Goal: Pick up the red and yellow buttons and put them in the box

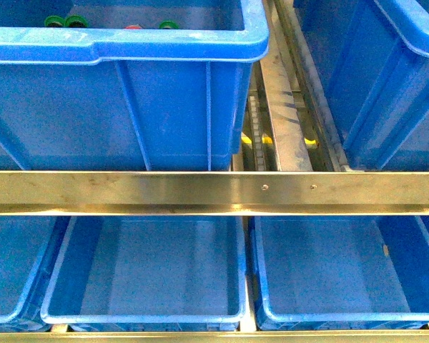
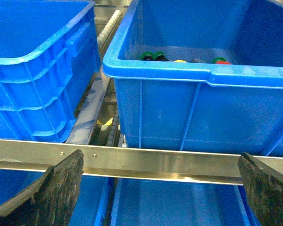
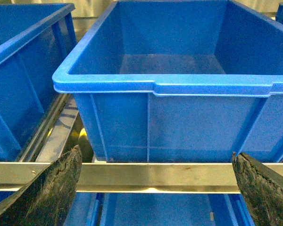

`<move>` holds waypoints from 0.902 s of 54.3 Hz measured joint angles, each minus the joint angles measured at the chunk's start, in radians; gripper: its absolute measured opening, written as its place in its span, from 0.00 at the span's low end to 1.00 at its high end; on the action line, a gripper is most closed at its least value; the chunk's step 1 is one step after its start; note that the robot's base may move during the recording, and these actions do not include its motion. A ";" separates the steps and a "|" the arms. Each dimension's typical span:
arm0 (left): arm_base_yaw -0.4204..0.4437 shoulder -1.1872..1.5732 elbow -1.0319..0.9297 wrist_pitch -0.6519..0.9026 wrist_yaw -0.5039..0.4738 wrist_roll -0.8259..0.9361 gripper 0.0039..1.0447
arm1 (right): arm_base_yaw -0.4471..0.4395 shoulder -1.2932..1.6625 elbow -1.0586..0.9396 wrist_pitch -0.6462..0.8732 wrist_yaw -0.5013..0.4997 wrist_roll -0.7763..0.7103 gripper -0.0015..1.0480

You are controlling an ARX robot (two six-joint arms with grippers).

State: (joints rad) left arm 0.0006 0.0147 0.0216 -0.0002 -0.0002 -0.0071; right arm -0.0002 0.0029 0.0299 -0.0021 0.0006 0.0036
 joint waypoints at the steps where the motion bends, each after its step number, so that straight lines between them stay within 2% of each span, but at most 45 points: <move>1: 0.000 0.000 0.000 0.000 0.000 0.000 0.92 | 0.000 0.000 0.000 0.000 0.000 0.000 0.93; 49: 0.000 0.000 0.000 0.000 0.000 0.000 0.92 | 0.000 0.000 0.000 0.000 0.000 0.000 0.93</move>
State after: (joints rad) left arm 0.0006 0.0147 0.0216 -0.0002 -0.0002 -0.0071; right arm -0.0002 0.0029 0.0299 -0.0021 0.0006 0.0032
